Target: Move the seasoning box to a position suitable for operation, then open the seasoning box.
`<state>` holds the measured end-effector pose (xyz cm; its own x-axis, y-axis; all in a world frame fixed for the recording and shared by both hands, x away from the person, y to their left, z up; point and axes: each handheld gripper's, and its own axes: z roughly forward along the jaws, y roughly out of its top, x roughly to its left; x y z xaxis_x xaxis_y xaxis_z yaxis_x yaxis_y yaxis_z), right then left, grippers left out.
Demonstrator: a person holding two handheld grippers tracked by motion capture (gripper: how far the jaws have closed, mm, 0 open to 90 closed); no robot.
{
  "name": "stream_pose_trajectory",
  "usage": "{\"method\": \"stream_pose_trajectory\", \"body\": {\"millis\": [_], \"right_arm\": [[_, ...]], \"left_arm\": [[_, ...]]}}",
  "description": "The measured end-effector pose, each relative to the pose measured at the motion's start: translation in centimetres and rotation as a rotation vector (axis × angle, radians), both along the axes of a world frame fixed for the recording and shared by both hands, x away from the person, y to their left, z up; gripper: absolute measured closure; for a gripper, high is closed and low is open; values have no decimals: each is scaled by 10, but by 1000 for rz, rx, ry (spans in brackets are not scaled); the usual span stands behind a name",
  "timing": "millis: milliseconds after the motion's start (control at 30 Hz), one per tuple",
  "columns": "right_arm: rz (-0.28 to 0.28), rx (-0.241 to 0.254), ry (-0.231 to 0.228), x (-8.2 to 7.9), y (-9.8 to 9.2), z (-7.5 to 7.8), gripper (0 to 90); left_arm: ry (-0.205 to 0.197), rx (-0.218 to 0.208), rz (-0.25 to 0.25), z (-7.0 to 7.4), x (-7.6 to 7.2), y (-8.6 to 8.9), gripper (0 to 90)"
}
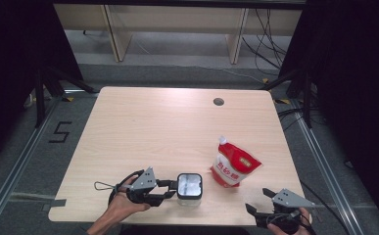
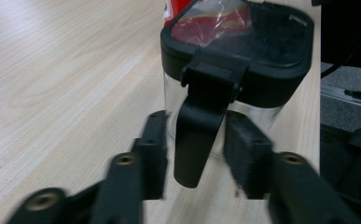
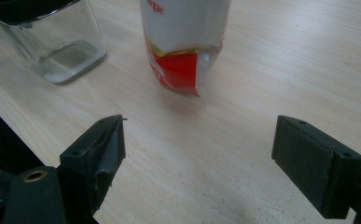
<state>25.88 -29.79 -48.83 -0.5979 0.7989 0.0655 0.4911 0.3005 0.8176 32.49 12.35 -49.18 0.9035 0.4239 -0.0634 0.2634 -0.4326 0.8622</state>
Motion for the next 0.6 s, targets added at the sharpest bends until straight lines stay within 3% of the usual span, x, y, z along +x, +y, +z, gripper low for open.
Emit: {"method": "stream_pose_trajectory", "body": {"millis": [100,133,233,300,367,400,433,467,600], "right_arm": [[0,-22,-29,0,-1,0,178],[15,-4,-8,-1,0,0,171],[12,2,-4,-1,0,0,164],[-15,5,24,-4,2,1,164],[18,-13,-13,-1,1,1,157],[24,-18,-35,-1,2,1,157],[9,0,9,-4,4,2,157],[28,-8,-12,-2,4,1,156],[50,-1,-22,-1,4,1,155]], "left_arm": [[17,-27,1,4,-3,2,455],[17,-18,9,9,-5,8,426],[18,-20,33,16,-7,13,384],[33,-37,56,19,-10,14,355],[27,-33,65,23,-11,16,326],[51,-50,83,24,-12,16,319],[40,-45,76,26,-11,17,315],[51,-58,95,27,-12,17,310],[50,-71,125,31,-13,17,331]]}}
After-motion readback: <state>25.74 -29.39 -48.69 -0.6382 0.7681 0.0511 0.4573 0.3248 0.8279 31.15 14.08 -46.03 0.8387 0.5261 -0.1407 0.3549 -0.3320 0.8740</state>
